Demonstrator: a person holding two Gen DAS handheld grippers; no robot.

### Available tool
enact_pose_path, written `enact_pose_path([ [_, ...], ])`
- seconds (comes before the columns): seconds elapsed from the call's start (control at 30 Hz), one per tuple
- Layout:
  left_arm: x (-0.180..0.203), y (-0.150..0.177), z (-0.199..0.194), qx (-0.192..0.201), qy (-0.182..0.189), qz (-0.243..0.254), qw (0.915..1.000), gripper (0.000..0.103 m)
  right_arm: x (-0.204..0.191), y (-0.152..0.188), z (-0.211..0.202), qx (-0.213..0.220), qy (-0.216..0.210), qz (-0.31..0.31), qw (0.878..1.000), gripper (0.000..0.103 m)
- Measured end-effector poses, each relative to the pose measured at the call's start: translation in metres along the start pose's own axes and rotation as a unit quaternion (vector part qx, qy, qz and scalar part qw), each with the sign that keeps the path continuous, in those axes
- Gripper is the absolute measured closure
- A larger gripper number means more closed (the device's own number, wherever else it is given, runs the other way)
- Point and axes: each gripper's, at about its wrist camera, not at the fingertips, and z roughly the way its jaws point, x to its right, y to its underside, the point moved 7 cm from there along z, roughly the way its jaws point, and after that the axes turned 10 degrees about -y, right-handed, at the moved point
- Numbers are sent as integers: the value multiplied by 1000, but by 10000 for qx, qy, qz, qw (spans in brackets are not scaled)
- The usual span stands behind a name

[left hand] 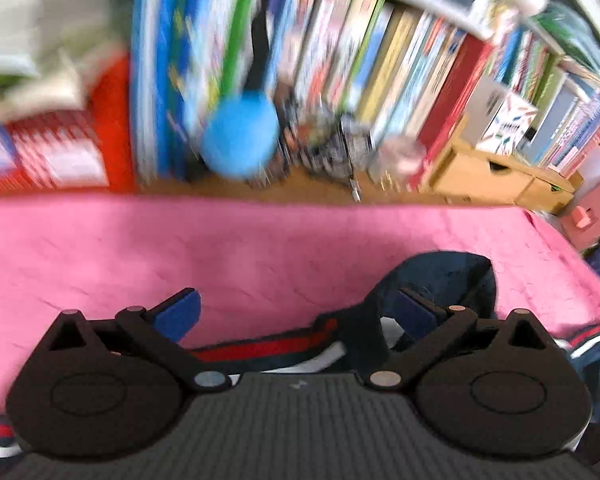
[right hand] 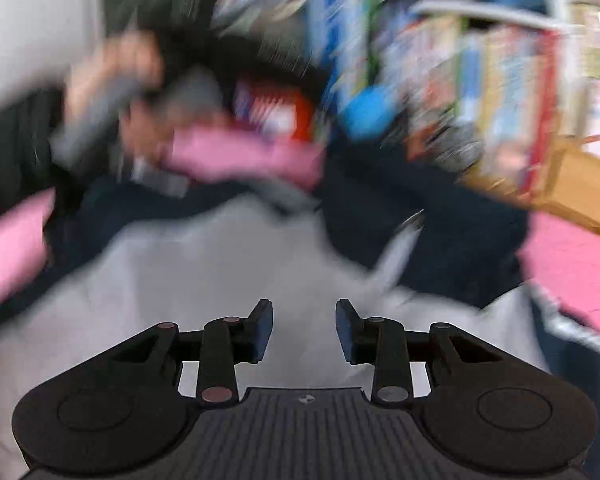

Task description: Fold clothes

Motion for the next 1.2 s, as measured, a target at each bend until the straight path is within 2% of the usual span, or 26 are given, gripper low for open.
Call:
enact_pose_path([
  [0.03,-2,6,-12,305,-344,244,9986,0,0,0,9,-4,155,-152,9998,69],
  [0.07,-4,13,-25,626,-721,521,9941,0,7,-6,15,62,308,-159,9994,69],
  [0.1,-4,21,-36,937,-1013,807,9871,0,19,-12,23,103,409,5,9991,74],
  [0.17,3,42,-50,1339,-1239,1395,9733,0,52,-30,41,192,482,477,9975,77],
  [0.2,11,52,-51,1355,-1184,1661,9696,0,67,-38,50,228,532,657,9962,76],
  [0.23,22,62,-48,1328,-1106,1928,9659,0,81,-47,60,248,663,787,9944,68],
  [0.27,33,70,-41,1287,-1090,2169,9615,0,93,-55,67,282,787,940,9921,66],
  [0.33,51,78,-23,1266,-1238,2509,9517,0,108,-65,68,404,913,1371,9855,64],
  [0.4,57,80,-4,1365,-1538,2789,9381,0,112,-67,47,687,709,1782,9790,63],
  [0.43,55,79,6,1357,-1741,2838,9331,0,107,-64,31,835,569,1844,9777,60],
  [0.5,44,76,25,1346,-2094,2823,9265,0,96,-48,0,841,704,1656,9801,58],
  [0.57,29,73,35,1455,-2278,2700,9242,0,84,-23,-26,583,1016,1323,9843,58],
  [0.6,21,72,40,1518,-2481,2677,9186,0,82,-11,-32,411,1149,1255,9846,59],
  [0.63,13,70,43,1588,-2760,2680,9093,0,85,1,-36,228,1272,1231,9840,61],
  [0.67,6,67,46,1570,-2839,2584,9099,0,90,10,-38,130,1426,1208,9823,61],
  [0.73,-7,61,52,1410,-2775,2261,9230,0,111,16,-36,170,1842,1173,9757,61],
  [0.77,-12,58,54,1350,-2831,2148,9249,0,126,11,-31,238,2056,1213,9708,61],
  [0.8,-14,57,56,1345,-2902,2146,9229,0,142,4,-24,289,2135,1347,9672,53],
  [0.83,-14,56,57,1365,-2974,2199,9190,0,155,-2,-17,317,2163,1521,9639,35],
  [0.9,-14,53,59,1394,-3075,2276,9134,0,180,-13,-3,330,2256,1780,9573,25],
  [0.97,-17,52,59,1357,-3035,2214,9168,0,201,-18,4,313,2458,1968,9486,23],
  [1.03,-19,52,59,1339,-3017,2173,9186,0,211,-17,1,277,2908,2028,9346,28],
  [1.07,-18,53,59,1342,-3025,2176,9182,0,209,-15,-5,344,2953,2070,9321,32],
  [1.13,-17,55,58,1352,-3043,2193,9171,0,196,-9,-22,601,2758,2215,9334,34],
  [1.2,-17,54,59,1349,-3027,2183,9179,0,168,-7,-38,799,2420,2188,9419,34],
])
